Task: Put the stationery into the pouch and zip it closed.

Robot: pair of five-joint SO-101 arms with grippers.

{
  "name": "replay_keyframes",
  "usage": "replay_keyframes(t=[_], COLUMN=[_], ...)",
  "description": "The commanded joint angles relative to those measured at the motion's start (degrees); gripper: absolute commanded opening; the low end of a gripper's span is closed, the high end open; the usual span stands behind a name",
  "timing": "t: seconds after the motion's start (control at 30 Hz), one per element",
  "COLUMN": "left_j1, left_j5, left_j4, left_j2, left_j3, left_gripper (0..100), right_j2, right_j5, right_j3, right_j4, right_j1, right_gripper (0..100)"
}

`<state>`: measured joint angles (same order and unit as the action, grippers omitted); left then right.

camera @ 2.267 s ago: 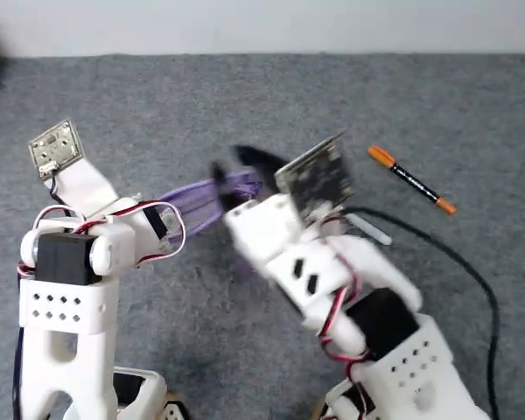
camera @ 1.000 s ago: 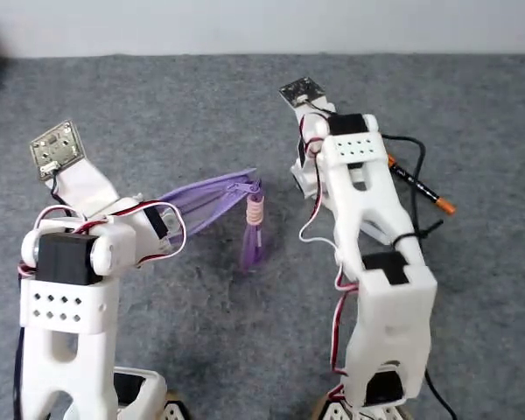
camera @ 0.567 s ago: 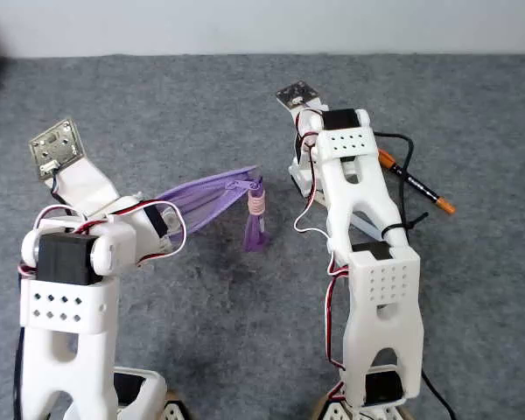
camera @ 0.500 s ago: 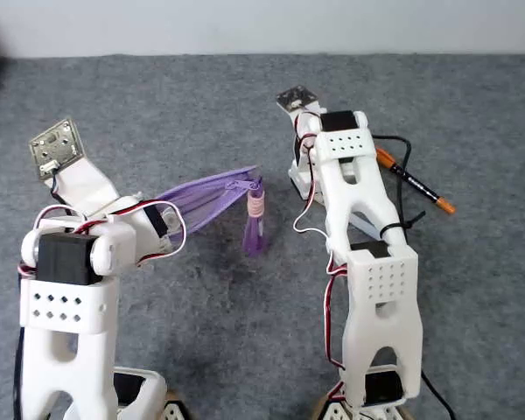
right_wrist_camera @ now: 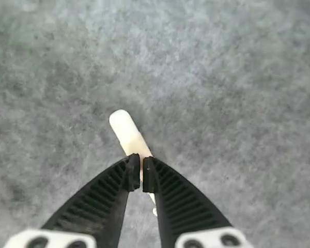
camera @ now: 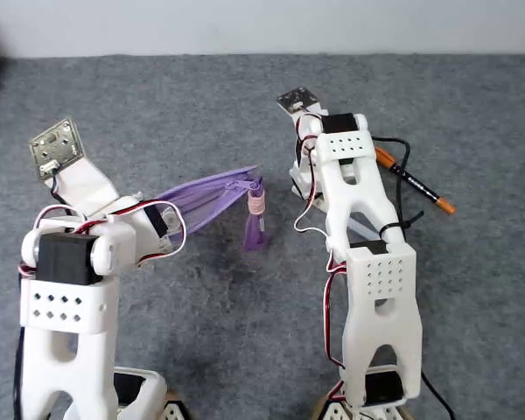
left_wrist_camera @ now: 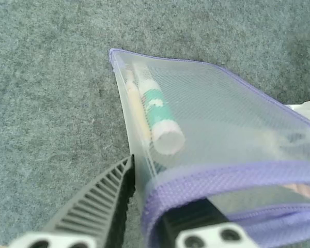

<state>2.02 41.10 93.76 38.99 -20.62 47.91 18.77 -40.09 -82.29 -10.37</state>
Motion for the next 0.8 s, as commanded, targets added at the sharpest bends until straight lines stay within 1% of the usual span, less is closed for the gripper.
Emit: replay_keyframes(t=[0.0, 0.1, 0.2, 0.23, 0.27, 0.37, 0.4, 0.43, 0.63, 0.77], left_j1=[-0.18, -0.18, -0.18, -0.18, -0.18, -0.18, -0.18, -0.18, -0.18, -0.18], left_j5=[0.44, 0.44, 0.44, 0.44, 0.44, 0.44, 0.44, 0.44, 0.44, 0.44], left_j4=[-1.49, -1.49, -1.49, -1.49, -1.49, -1.49, -1.49, -1.49, -1.49, -1.49], left_j2=[0.00, 0.00, 0.00, 0.00, 0.00, 0.00, 0.00, 0.00, 0.00, 0.00], left_j3=[0.40, 0.40, 0.40, 0.40, 0.40, 0.40, 0.40, 0.40, 0.40, 0.40], left_gripper=[1, 1, 1, 1, 1, 1, 1, 1, 1, 1], right_j2=[-5.58, -7.08, -7.08, -7.08, -7.08, -7.08, -6.99, -6.81, -1.01, 2.59], right_j5=[0.26, 0.26, 0.70, 0.70, 0.70, 0.70, 0.70, 0.70, 0.79, 0.79], right_j3=[-0.79, -0.70, -0.70, -0.70, -0.70, -0.70, -0.70, -0.70, -0.70, -0.79], right_j4=[-2.59, -4.70, -2.86, -2.07, -1.54, -0.84, -0.84, -0.84, 3.30, 5.14], right_j1=[0.04, -0.13, -0.40, -0.66, -1.01, -2.42, -2.95, -3.56, -4.35, -3.56], right_gripper=[0.8, 0.8, 1.2, 2.7, 5.6, 19.6, 23.0, 23.8, 12.4, 11.2])
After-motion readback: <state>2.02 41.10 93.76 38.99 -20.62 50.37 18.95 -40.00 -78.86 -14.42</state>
